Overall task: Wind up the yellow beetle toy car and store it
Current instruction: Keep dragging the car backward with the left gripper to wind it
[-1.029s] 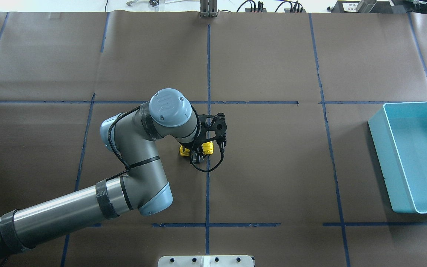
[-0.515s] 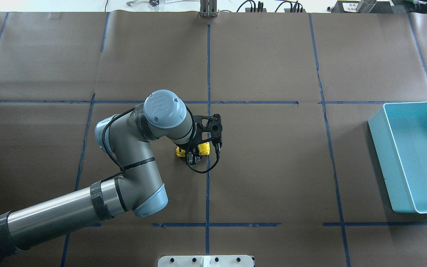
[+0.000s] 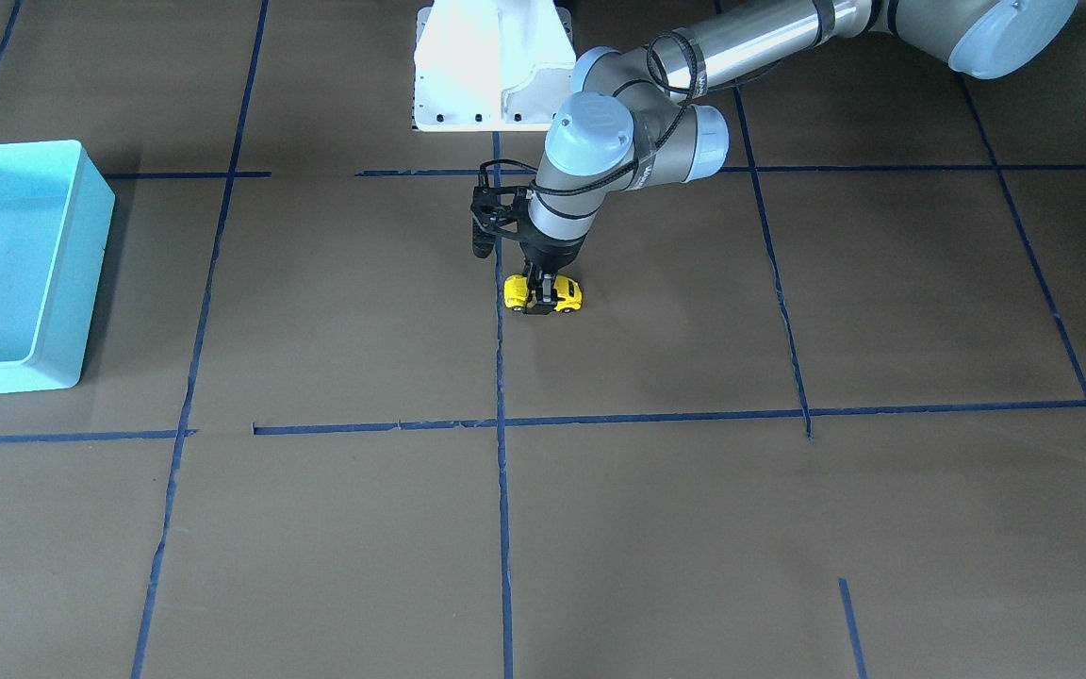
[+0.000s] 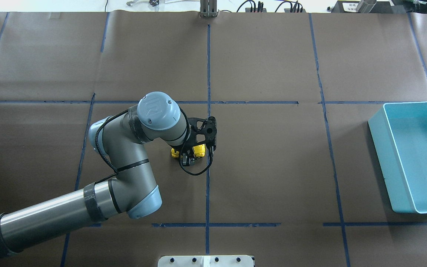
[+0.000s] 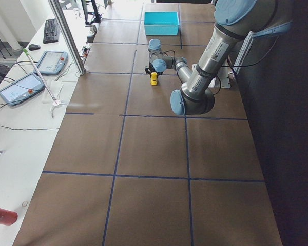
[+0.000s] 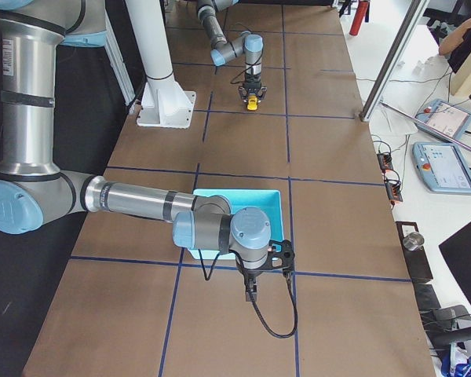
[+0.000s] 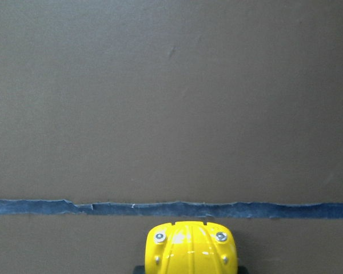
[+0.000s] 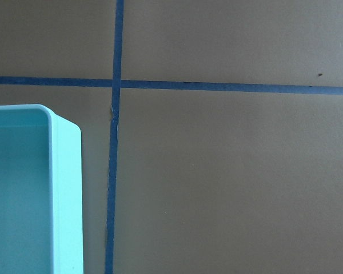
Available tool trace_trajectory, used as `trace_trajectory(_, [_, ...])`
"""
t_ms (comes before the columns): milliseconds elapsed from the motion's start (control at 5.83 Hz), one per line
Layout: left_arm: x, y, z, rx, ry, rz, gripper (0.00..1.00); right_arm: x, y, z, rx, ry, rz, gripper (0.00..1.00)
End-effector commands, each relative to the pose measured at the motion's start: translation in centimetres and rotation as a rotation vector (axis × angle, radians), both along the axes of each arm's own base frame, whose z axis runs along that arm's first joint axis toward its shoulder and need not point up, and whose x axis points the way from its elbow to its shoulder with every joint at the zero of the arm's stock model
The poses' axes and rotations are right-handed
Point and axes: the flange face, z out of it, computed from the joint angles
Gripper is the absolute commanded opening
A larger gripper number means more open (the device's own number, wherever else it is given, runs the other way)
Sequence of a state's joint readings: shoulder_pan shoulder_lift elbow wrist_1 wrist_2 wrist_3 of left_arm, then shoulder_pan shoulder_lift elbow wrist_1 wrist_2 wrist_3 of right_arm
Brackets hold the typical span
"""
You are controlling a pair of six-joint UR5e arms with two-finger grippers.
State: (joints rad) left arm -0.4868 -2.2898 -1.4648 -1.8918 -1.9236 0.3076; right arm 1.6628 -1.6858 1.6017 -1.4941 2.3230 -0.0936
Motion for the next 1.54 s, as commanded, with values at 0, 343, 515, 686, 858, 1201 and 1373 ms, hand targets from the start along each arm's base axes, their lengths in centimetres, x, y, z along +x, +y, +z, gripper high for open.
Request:
trace_trajectory(0, [-0.7,0.3,0.6,0.006,0.001,0.003,0.0,-0.1,0.0,-0.1,0.002,-0.01,0.0,1.0])
trace_trajectory(343, [-1.0,0.3,1.2,0.004,-0.004,0.001,0.0,-0.1,0.0,-0.2,0.006,-0.014,-0.002,1.0])
trace_trajectory(515, [-1.3,0.5,1.6,0.002,-0.007,0.001,0.0,-0.1,-0.1,-0.4,0.01,-0.015,-0.003,1.0])
trace_trajectory(686, [-1.7,0.4,2.1,0.0,-0.011,-0.002,0.0,-0.1,-0.2,-0.6,0.017,-0.021,-0.004,1.0])
trace_trajectory(858, [-2.2,0.1,2.5,-0.002,-0.014,-0.009,0.0,-0.4,-0.5,-1.3,0.037,-0.024,-0.011,1.0])
trace_trajectory(1201, [-3.1,0.3,3.2,-0.002,-0.015,-0.012,0.0,-0.6,-0.7,-1.5,0.064,-0.021,-0.02,1.0])
trace_trajectory(1373, [-3.2,0.3,3.2,-0.002,-0.014,-0.014,0.0,-0.6,-0.7,-1.6,0.064,-0.021,-0.019,1.0])
